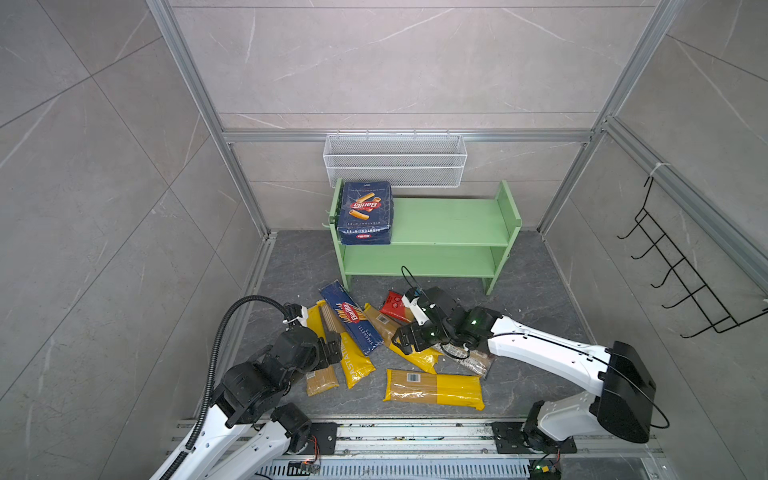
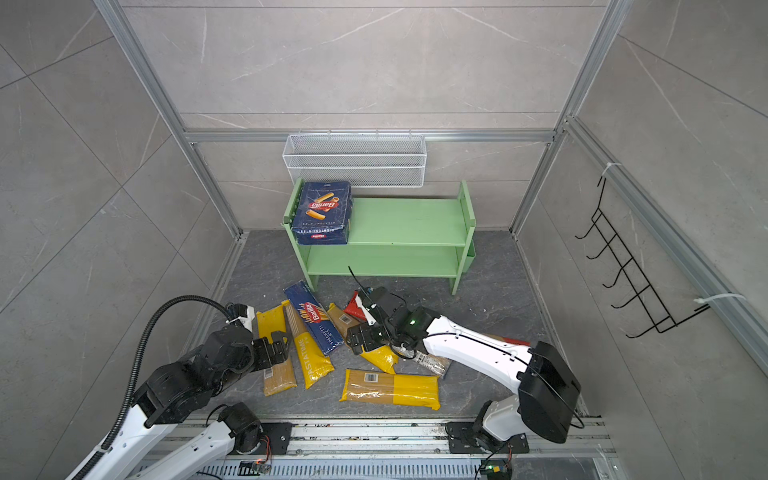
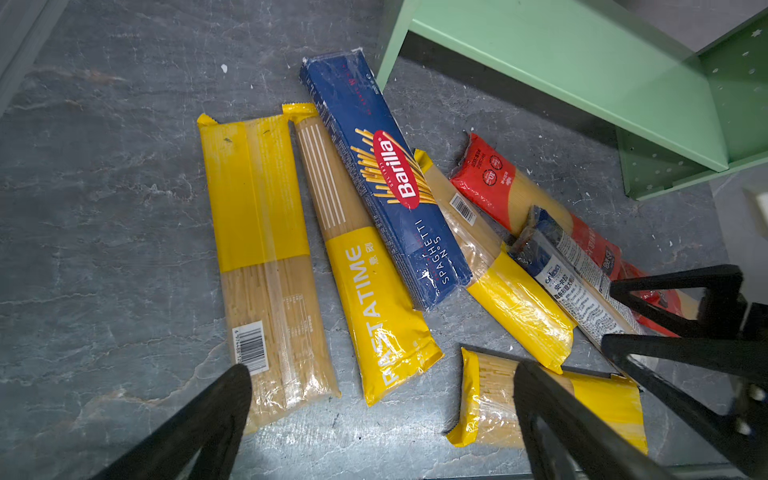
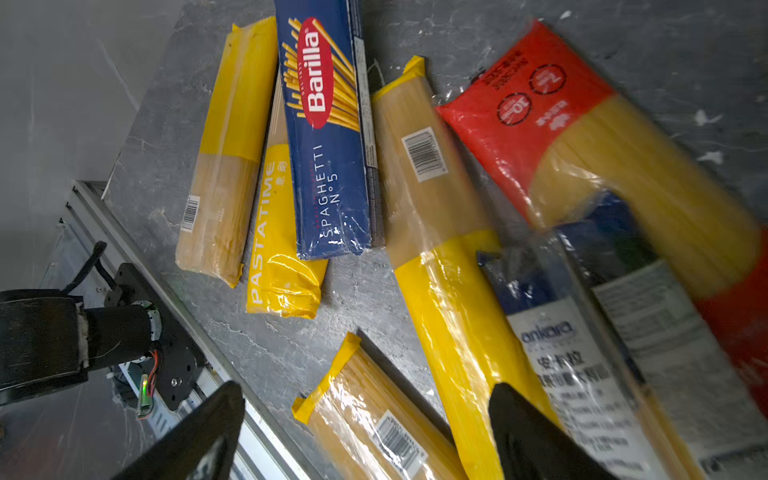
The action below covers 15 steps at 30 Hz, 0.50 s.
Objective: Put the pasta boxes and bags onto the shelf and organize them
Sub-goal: 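Withdraw the right gripper from the shelf back toward the pasta pile, then grasp the blue Barilla spaghetti box with the right gripper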
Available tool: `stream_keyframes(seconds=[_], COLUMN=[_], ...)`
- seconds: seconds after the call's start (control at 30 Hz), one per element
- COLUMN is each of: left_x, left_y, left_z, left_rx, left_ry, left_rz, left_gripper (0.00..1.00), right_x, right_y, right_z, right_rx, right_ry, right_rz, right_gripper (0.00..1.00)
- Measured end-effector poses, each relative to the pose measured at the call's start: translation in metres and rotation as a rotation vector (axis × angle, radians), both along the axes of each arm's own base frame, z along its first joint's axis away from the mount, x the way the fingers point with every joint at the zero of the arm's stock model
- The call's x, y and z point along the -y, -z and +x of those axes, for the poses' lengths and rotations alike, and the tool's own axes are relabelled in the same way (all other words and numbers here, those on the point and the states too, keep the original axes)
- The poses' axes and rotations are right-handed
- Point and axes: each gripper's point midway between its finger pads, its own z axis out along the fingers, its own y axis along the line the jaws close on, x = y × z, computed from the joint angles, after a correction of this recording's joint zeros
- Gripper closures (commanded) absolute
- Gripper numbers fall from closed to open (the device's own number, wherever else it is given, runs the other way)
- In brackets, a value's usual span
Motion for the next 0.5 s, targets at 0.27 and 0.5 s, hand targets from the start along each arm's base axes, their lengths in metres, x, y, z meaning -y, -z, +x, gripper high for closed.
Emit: stream_keyframes(seconds=[0.27, 0.5], left_x=[-0.002, 0.0], left_y=[0.036, 0.065], left_z=[-0.009, -0.014], left_rx=[-0.09, -0.132], left_ry=[-0.033, -0.048], left_rz=[-0.005, -0.027], left_gripper=[0.0, 0.0], right_x=[-0.044, -0.078], right_y=[0.035, 0.05], right_z=[0.012, 0.024], right_rx=[-0.03, -0.068], right_ry=[-0.045, -0.076], right_rz=[-0.005, 0.025], right_gripper=[0.06, 0.05])
